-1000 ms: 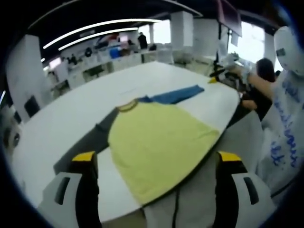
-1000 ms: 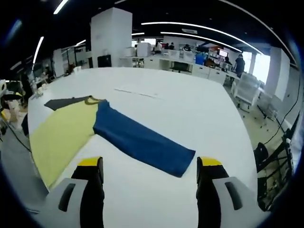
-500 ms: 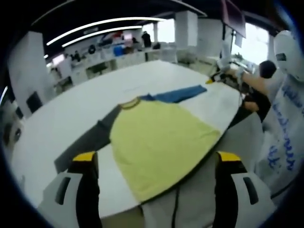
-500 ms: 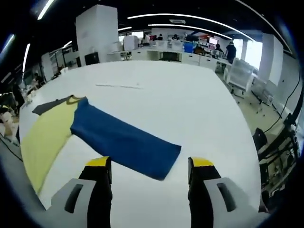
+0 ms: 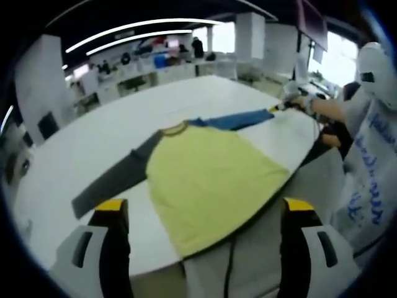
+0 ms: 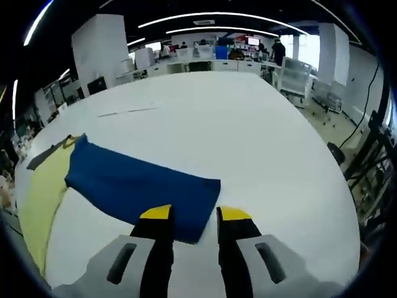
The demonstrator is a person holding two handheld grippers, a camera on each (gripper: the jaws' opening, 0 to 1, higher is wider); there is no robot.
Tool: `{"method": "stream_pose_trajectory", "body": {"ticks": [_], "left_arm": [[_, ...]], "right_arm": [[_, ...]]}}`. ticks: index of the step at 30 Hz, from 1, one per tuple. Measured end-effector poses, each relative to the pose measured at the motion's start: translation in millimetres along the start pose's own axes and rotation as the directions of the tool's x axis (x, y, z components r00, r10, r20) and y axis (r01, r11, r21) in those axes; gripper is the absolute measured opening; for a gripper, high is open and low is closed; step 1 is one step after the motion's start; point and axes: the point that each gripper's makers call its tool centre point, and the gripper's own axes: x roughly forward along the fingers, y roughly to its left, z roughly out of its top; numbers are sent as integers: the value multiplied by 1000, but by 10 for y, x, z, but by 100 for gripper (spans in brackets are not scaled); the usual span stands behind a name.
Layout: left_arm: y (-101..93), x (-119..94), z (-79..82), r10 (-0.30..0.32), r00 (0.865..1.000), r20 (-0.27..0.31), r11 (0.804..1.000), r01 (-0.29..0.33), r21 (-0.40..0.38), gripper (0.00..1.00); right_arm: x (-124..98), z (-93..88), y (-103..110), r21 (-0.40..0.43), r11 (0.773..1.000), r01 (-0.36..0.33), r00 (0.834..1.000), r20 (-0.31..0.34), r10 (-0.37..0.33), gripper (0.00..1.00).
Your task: Fold the garment on the visible template until the final outline fits inside the template.
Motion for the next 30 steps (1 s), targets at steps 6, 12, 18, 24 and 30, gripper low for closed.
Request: {"method": "stream_pose_trajectory", "body": {"ticks": [6,12,18,24,30], "left_arm": [[9,-19,-30,8,1000,1,999,-8,-31,97],[22,-32,-67,18,1000,-5,999,-18,-47,96],[-9,-41,-33,1,1000,21,998,0,-65,96],[26,-59,-66,15,1000,14,997,-14,-71,95],[3,-46,-87,6,1000,15,997,-5,-74,94]], "right_arm": [[100,-40,-96,6,1000,27,999,-19,-27,21],[148,-45,-74,7,1000,25,1000,-18,-25,19],[206,-85,-48,12,1000,26,999,-35,-25,21],[202,-86,-79,-29,998,52,998,-39,-53,15],[207,-86,-50,-67,995,73,996,-45,-76,14]]}}
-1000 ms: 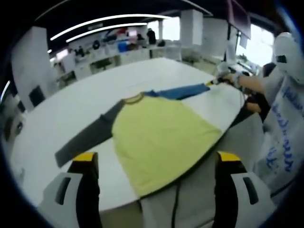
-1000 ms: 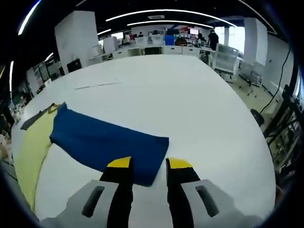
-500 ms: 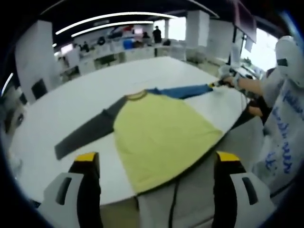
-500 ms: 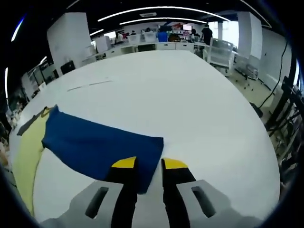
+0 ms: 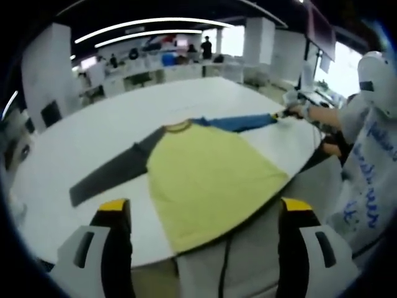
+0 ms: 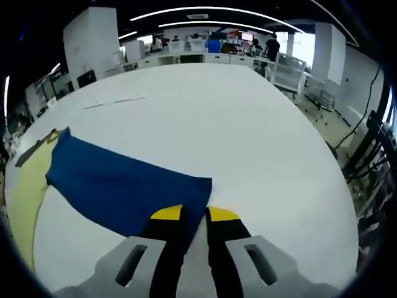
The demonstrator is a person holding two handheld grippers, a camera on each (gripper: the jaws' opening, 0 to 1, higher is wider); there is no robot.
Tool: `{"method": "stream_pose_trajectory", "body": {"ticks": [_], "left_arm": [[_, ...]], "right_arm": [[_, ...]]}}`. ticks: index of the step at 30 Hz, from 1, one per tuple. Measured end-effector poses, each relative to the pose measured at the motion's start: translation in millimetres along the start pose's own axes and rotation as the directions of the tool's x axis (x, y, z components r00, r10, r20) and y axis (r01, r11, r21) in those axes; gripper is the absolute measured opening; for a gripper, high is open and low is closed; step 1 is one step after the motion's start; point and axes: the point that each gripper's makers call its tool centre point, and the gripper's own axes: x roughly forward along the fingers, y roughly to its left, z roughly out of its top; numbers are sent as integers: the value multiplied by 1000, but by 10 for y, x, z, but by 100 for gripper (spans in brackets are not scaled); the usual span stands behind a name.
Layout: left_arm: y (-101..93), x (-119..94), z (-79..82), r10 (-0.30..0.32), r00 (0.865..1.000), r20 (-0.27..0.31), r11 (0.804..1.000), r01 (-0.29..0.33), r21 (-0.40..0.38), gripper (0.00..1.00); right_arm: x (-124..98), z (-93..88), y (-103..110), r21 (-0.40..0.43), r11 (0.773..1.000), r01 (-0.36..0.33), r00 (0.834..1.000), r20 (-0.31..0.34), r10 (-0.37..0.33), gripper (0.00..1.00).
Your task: Fold the garment on the visible template until the final outline fits inside the template.
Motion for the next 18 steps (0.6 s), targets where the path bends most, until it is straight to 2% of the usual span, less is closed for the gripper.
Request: {"method": "stream_pose_trajectory", "body": {"ticks": [6,12,15,18], "left_arm": [[21,1,-4,3,1000,-1,1000,-3,3,94],[47,-7,-23,10,1000,-5,1000,-10,5,95],[57,-18,-2,17,1000,1,1000,-17,14,99],[59,-57,12,19,1000,4,1000,-19,22,99]], "right_arm": [[-3,-4,50,-10,1000,-11,1000,-10,11,8],[7,-9,63,25,1000,-8,1000,-13,9,5],[9,-8,75,26,1000,-2,1000,-17,2,4],[0,-18,95,76,997,1,1000,-16,0,3]]}}
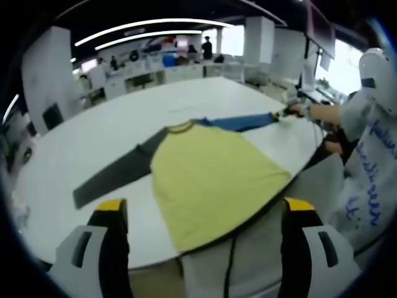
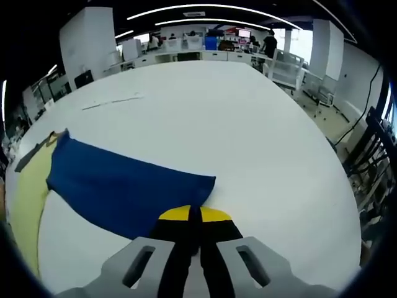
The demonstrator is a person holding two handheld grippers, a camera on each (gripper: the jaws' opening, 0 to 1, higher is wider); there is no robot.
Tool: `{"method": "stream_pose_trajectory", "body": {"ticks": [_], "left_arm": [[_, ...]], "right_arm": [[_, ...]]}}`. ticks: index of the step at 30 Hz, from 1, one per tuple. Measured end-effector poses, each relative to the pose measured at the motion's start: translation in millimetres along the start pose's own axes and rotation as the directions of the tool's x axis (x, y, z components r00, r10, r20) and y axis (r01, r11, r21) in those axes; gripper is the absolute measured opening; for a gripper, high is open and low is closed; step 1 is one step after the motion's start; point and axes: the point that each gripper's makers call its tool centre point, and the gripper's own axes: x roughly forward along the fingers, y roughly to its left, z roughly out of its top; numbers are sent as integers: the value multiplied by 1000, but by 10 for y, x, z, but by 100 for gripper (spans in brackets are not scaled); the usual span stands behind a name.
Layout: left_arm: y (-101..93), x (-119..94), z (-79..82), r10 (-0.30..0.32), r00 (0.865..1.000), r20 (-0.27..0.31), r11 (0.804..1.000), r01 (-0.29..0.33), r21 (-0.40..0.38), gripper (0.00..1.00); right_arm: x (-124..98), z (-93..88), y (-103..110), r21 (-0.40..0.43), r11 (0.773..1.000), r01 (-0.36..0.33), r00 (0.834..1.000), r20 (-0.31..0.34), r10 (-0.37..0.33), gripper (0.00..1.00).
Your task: Fold the garment on the visible template until the final outline fits inside the template.
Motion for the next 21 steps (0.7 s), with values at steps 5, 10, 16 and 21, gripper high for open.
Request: {"method": "stream_pose_trajectory", "body": {"ticks": [5,10,16,21], "left_arm": [[18,-31,-17,0,1000,-6,1000,0,12,99],[-17,-15,14,-31,999,7,999,31,18,99],[-3,-16,19,-47,999,22,999,46,20,99],[75,-33,36,-43,999,31,999,43,26,99]], "right_arm": [[-63,32,13,-4,1000,1,1000,13,-1,3],[-162,130,10,-10,1000,-5,999,33,5,3],[-345,338,66,16,1000,-17,995,94,16,3],[-498,569,186,-2,1000,-21,990,142,22,3]]}}
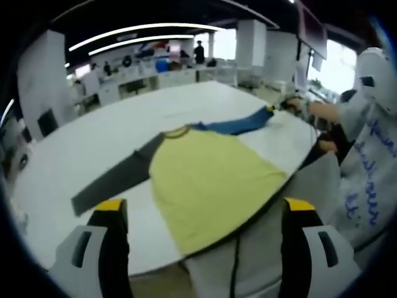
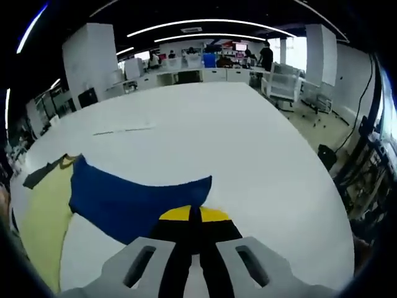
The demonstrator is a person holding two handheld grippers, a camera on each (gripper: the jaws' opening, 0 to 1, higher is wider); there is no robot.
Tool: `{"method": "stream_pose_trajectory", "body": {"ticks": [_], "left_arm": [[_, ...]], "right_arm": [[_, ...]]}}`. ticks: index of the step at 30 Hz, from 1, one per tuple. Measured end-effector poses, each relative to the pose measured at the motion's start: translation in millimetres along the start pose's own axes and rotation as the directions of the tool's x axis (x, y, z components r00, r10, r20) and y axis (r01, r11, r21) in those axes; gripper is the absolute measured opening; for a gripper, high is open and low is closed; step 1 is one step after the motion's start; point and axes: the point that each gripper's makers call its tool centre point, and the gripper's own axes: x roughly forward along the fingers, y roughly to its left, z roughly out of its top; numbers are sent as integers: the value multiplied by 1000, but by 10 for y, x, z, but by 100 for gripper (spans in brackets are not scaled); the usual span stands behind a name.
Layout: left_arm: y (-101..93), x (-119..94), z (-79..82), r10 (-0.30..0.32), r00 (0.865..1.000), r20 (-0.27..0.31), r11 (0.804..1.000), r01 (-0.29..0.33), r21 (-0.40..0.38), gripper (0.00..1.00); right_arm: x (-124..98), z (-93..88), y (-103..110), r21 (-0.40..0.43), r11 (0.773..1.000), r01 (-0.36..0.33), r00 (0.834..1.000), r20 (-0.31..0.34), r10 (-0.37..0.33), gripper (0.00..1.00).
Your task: Fold the garment on the visible template until the final outline fits inside the template.
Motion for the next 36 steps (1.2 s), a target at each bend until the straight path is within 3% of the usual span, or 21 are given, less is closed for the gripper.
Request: {"method": "stream_pose_trajectory", "body": {"ticks": [18,36], "left_arm": [[221,-206,16,-22,999,32,999,20,51,99],[366,-275,-67,-76,996,53,996,73,53,99]], "right_arm": [[-199,634,820,-44,996,-81,989,122,85,3],[-395,1023,1684,-95,980,-175,964,187,190,3]]}}
